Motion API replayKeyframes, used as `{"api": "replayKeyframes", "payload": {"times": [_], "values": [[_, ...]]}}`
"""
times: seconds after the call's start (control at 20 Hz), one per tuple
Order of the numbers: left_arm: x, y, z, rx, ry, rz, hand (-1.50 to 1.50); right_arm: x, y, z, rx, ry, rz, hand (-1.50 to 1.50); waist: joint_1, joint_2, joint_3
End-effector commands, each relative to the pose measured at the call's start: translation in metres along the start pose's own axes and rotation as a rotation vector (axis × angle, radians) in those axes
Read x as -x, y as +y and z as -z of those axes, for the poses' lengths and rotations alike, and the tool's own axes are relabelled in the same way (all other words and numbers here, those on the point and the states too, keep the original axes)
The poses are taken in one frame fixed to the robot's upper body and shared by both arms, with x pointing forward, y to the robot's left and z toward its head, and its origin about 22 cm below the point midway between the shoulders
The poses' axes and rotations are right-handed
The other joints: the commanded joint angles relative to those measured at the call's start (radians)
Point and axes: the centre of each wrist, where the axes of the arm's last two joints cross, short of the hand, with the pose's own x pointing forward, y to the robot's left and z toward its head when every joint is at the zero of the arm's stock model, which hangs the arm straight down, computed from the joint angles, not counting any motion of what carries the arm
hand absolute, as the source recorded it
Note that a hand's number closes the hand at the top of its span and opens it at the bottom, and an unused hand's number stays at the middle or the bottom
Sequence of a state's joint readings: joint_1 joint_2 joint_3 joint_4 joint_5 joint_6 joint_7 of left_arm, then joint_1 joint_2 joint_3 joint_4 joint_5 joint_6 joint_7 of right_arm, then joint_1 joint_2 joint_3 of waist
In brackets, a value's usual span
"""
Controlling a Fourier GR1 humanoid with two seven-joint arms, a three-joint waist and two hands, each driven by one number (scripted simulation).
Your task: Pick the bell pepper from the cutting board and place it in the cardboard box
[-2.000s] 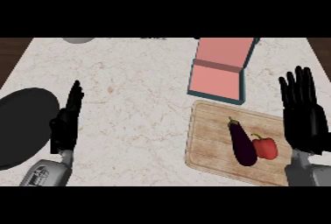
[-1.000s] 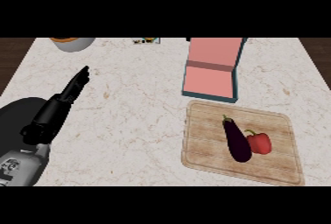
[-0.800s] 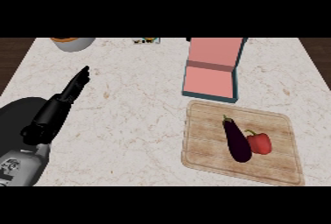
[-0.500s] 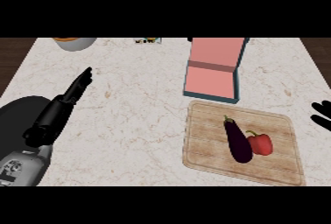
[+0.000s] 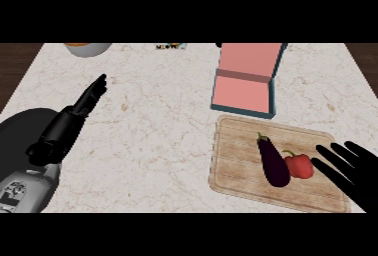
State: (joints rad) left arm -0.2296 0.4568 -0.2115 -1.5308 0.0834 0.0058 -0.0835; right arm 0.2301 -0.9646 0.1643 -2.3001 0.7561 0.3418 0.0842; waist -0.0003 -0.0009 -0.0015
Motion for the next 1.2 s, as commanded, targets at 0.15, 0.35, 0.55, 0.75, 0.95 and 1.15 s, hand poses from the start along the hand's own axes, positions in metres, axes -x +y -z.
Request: {"api": "replayKeyframes", "payload": {"times": [0.15,0.35,0.55,0.75,0.95,1.15], "values": [[0.011,0.000,0.012,0.008,0.005,0.005,0.00,-0.028,0.012,0.014,-0.074,0.091,0.000,-1.50,-0.005,0.002,0.001],[0.000,0.007,0.002,0.017,-0.006,0.004,0.00,-0.054,0.024,0.036,-0.112,0.087,-0.015,-1.50,0.005,0.002,0.001],[-0.004,0.013,-0.001,0.015,0.008,-0.009,0.00,-0.053,0.041,0.039,-0.080,0.151,-0.067,-1.50,0.000,0.000,0.002],[0.001,0.009,0.000,0.003,0.001,0.005,0.00,-0.039,0.064,0.061,-0.059,0.155,-0.059,-1.50,0.002,0.001,0.002],[-0.003,0.021,0.008,0.006,-0.014,0.013,0.00,-0.045,0.057,0.060,-0.079,0.156,-0.086,-1.50,-0.001,0.001,0.002],[0.011,0.015,0.010,0.001,0.007,-0.009,0.00,-0.034,0.078,0.056,-0.084,0.204,-0.123,-1.50,-0.006,0.001,0.002]]}}
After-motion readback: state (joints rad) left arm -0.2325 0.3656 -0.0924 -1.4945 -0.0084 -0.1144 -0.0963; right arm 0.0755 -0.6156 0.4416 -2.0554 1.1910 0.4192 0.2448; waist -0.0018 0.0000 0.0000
